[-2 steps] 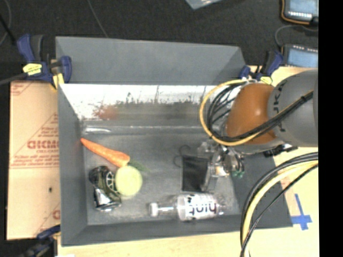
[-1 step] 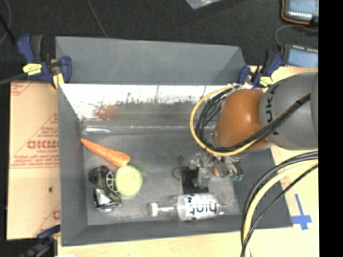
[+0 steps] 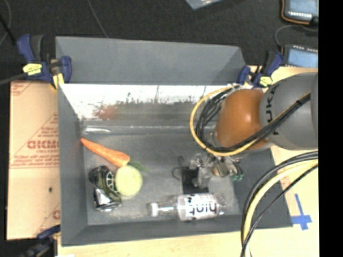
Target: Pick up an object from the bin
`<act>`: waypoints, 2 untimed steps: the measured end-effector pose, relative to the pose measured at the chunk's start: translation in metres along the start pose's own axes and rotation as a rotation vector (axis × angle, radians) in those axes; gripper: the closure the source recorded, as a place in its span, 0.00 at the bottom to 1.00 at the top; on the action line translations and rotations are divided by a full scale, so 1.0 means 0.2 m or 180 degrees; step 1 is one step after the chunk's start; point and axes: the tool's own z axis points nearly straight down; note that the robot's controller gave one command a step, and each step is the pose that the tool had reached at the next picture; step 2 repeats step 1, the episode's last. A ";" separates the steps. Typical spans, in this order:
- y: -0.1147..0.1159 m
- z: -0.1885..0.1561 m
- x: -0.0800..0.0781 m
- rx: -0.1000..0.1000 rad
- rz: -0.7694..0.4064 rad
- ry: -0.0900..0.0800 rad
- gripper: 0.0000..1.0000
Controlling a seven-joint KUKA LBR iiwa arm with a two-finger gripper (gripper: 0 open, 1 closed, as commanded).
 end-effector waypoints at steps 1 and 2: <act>0.05 -0.76 -0.02 0.0006 0.0007 -0.0019 1.00; 0.05 -0.76 -0.02 0.0006 0.0007 -0.0019 1.00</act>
Offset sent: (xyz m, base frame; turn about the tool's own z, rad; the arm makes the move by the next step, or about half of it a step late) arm 0.0000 0.0000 0.0000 0.0000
